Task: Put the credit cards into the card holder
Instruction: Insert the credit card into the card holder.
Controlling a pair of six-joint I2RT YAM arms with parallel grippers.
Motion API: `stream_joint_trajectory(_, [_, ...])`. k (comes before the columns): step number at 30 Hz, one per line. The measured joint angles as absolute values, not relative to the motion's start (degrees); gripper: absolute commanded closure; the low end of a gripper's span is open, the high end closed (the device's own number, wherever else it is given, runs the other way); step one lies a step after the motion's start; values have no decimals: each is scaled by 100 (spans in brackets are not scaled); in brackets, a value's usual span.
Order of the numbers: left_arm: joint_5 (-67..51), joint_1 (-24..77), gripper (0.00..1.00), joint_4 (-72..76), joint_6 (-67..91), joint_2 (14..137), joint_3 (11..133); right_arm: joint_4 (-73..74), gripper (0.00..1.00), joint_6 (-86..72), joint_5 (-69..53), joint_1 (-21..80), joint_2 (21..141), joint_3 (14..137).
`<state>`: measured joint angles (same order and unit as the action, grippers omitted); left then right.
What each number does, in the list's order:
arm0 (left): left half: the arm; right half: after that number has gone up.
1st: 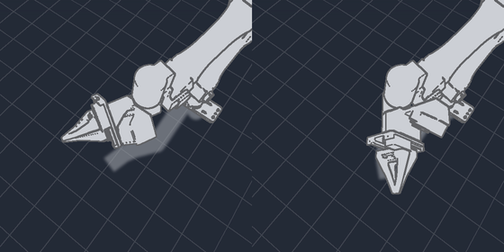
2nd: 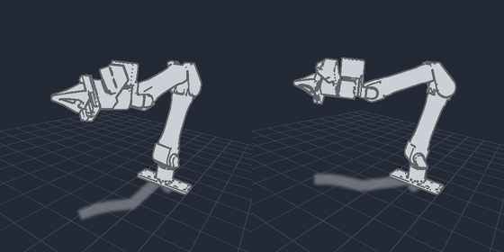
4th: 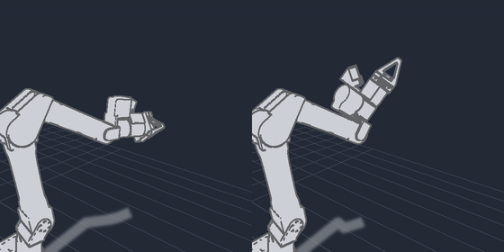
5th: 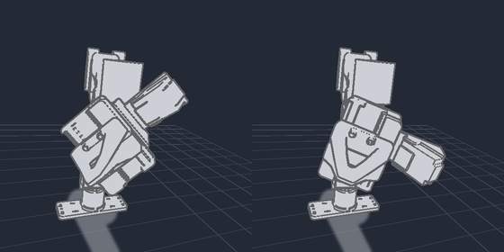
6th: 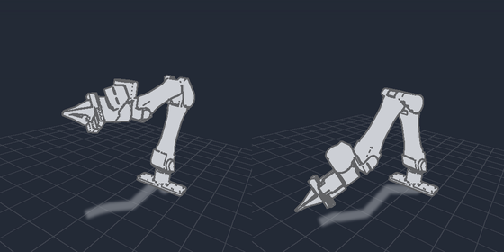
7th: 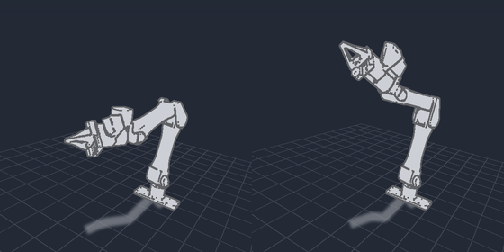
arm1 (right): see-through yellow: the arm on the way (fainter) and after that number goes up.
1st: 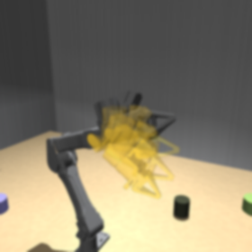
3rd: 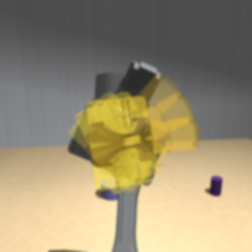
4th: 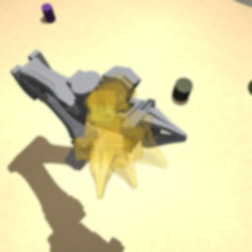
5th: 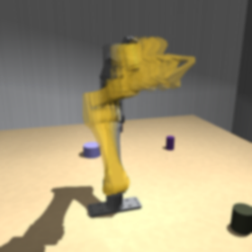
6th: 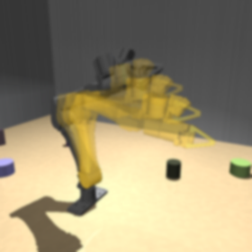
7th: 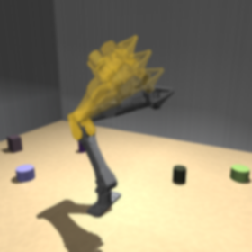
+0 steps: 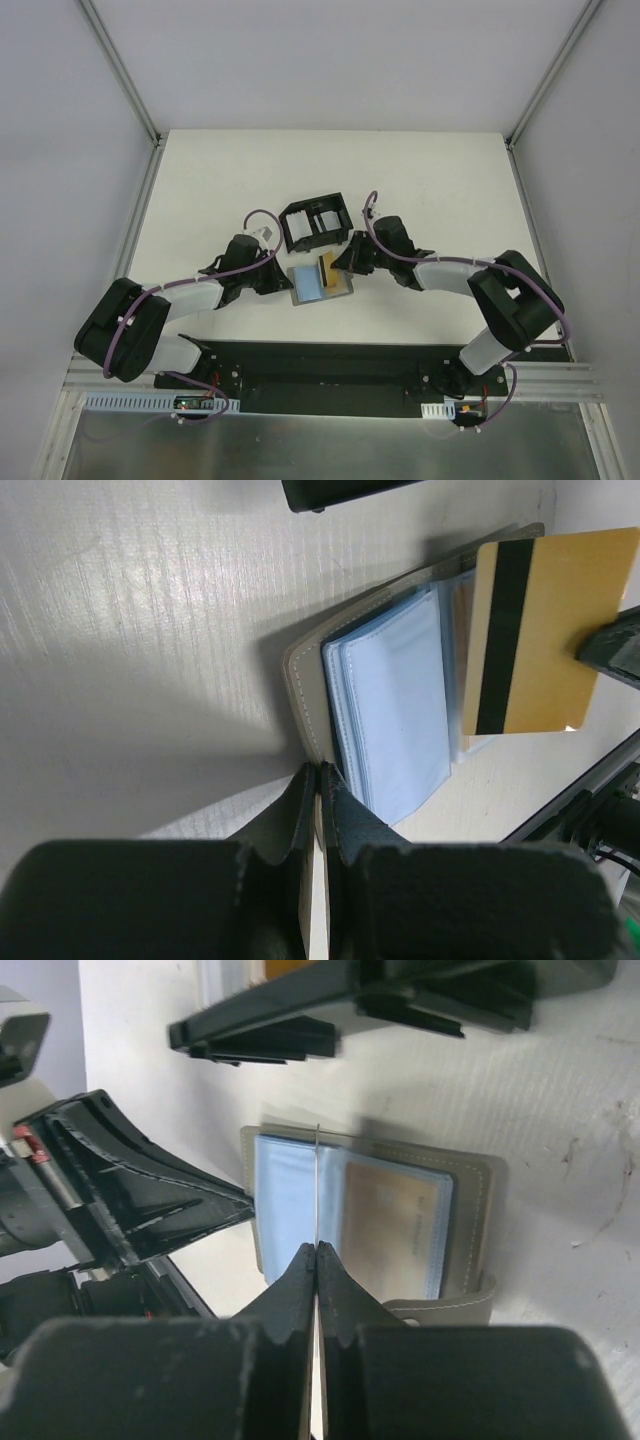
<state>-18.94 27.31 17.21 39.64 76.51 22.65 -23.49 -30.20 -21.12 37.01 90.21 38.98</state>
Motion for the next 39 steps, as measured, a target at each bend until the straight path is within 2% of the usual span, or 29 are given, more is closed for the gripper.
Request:
stream_joint_trajectory(14, [-1894, 2731, 100, 1741, 3966, 7684, 2265, -3011, 99, -3282, -2121, 3835, 9533, 3573])
stream_joint_trajectory(39, [-1894, 2731, 100, 1739, 3979, 7686, 2265, -3116, 99, -3393, -2165, 3933, 9747, 3538])
